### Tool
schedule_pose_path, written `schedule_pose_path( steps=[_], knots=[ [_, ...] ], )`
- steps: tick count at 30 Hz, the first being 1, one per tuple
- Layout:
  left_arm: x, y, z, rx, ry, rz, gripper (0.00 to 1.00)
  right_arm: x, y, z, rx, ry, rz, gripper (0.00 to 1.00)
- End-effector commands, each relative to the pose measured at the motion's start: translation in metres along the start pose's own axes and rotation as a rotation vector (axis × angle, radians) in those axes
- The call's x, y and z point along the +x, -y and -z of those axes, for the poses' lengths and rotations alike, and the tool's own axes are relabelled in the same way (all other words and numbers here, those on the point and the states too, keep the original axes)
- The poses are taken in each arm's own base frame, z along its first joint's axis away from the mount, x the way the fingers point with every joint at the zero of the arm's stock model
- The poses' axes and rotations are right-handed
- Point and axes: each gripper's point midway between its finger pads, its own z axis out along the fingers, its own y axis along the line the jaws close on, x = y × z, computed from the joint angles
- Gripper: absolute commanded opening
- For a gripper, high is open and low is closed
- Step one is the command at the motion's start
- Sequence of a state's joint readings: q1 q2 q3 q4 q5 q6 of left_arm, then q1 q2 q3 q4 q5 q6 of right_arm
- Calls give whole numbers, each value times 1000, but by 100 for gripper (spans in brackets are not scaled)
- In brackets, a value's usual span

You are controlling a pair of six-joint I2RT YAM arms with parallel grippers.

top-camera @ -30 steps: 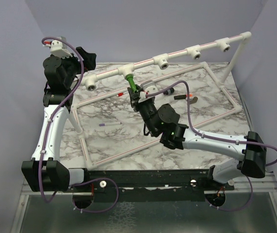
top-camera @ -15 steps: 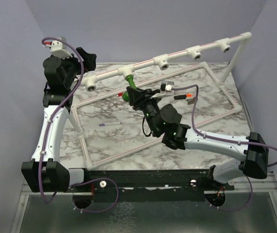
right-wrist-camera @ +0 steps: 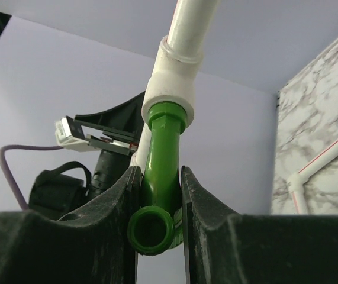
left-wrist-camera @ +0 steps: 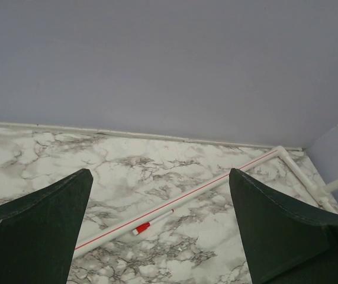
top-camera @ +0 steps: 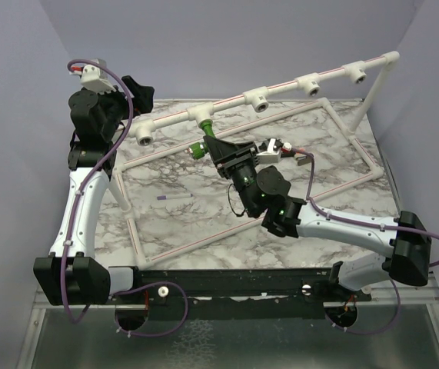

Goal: Install the water faucets

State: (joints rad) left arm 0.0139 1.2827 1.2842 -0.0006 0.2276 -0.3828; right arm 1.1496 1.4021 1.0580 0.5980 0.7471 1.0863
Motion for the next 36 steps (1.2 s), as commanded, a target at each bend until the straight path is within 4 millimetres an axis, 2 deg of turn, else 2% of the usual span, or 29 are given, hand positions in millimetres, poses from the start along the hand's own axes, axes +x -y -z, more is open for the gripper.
schedule_pose_path(
  steps=[1,6,11,19,22,25,31,36],
  knots=[
    [103,-36,4,-100,-309,86,99,42,1,19,17,-202,-235,1],
    [103,-37,4,-103,-309,85,99,50,4,21,23,-241,-314,1],
    [104,-37,3,-104,-313,86,99,50,3,22,8,-250,-287,3],
    [104,-38,3,-105,-312,85,99,40,7,26,-5,-229,-136,41],
    [104,-38,4,-105,-313,86,99,35,4,29,-21,-225,-86,59],
    [105,-38,3,-106,-314,84,99,29,5,32,-22,-215,-51,69],
    [106,-39,3,-108,-315,84,99,12,4,38,-35,-185,42,74],
    [106,-39,3,-108,-315,84,99,-1,-2,43,-60,-172,200,73]
  ],
)
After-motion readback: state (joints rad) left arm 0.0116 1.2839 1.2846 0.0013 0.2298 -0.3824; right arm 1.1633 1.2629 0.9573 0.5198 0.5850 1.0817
